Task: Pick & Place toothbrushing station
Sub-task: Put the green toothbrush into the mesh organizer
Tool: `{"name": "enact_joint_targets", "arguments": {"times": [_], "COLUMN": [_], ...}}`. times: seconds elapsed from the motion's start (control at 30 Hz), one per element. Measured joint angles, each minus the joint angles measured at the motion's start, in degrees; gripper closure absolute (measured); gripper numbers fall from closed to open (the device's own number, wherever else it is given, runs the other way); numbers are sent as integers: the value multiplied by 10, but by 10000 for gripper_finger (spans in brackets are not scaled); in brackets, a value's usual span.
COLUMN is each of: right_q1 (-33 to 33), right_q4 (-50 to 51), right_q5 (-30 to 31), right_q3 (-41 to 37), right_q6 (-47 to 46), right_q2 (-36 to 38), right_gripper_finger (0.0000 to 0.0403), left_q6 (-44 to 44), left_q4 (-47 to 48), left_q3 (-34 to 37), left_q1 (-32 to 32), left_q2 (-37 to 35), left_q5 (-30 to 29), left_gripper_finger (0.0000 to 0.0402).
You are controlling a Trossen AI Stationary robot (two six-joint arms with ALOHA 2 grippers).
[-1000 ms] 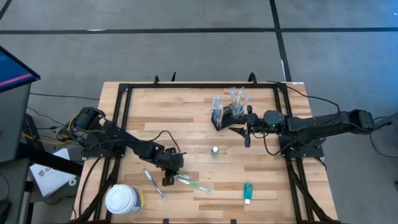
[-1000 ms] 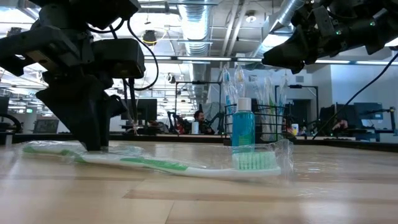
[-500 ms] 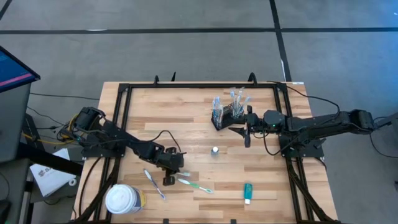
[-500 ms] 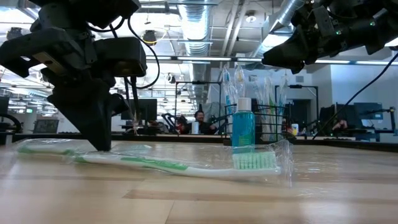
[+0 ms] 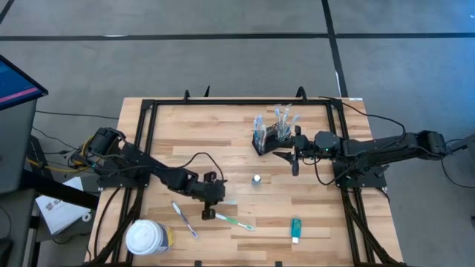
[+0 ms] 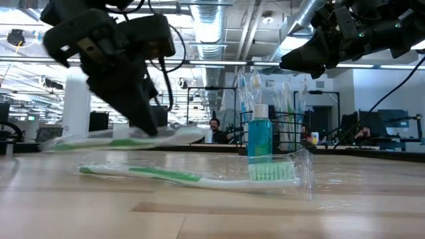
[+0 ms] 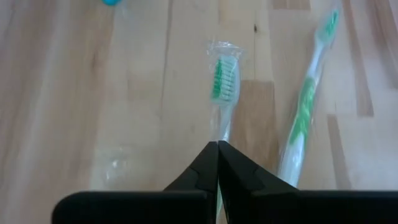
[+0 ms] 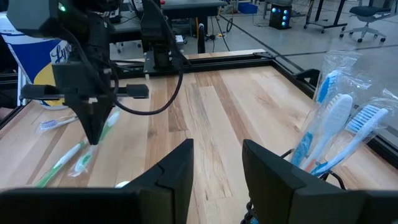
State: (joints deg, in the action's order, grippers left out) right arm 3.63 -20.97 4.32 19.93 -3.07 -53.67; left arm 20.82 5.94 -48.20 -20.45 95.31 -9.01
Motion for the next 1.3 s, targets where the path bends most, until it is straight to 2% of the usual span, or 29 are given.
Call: {"name": "enact_joint_targets", "arguments": {"times": [0.23,0.4,0.6,0.83,1.07,1.3], "right_q1": [0,0,-3,-3,-3,-3], "right_q4": [0,0,-7,-20,-40,-59], "right_q5": [0,0,0,0,0,0], "right_q3": [0,0,0,0,0,0], "right_q6": [0,0,0,0,0,0], "right_q2": [0,0,0,0,0,0], "right_gripper_finger": [275,275,275,275,275,275], "left_q6": [-24,-51,-104,-174,-194,-210], "left_q4": [-30,-59,-154,-263,-338,-416], "left_q3": [-10,-9,-9,-9,-9,-9], "left_q1": [3,3,12,50,92,122], "left_q2": [-6,-38,-84,-102,-98,-97], "left_q5": [-19,-56,-106,-107,-96,-60], "left_gripper_finger": [401,401,401,401,401,401]}}
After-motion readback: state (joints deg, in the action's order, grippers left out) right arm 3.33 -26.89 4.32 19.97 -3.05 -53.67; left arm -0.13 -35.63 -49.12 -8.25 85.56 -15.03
